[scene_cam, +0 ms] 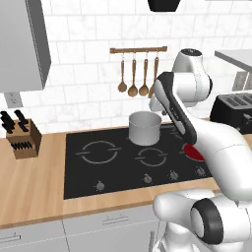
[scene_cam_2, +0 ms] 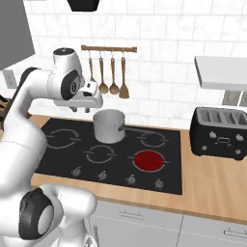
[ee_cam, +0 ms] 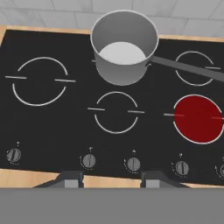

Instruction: Turn off the front right burner of the stove.

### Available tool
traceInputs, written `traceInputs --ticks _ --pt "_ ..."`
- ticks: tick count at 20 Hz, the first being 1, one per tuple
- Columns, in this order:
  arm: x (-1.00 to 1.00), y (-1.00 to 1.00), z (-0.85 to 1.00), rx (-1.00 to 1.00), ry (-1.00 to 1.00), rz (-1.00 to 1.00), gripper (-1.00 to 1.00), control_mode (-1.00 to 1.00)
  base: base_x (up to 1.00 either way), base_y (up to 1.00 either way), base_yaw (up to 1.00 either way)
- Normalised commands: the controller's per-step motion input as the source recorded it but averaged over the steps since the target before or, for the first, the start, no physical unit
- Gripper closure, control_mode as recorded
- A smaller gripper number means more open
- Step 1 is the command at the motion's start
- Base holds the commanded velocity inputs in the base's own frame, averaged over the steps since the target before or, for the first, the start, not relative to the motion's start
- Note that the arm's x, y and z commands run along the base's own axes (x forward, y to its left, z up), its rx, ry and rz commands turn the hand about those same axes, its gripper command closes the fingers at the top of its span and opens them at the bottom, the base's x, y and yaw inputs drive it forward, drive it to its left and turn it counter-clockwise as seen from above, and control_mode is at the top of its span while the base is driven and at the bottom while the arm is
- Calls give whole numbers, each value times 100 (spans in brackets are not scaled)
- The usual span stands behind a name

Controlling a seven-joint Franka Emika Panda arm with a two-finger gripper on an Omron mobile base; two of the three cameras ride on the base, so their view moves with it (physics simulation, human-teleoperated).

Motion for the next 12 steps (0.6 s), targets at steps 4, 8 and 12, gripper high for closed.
traceInputs --ticks 4,8,12 --pt "0 -45 -8 0 0 1 -100 -100 0 0 0" --pt "-18 -100 -36 1 0 0 -100 -100 0 0 0" --pt "-23 -100 -41 0 0 0 -100 -100 0 0 0"
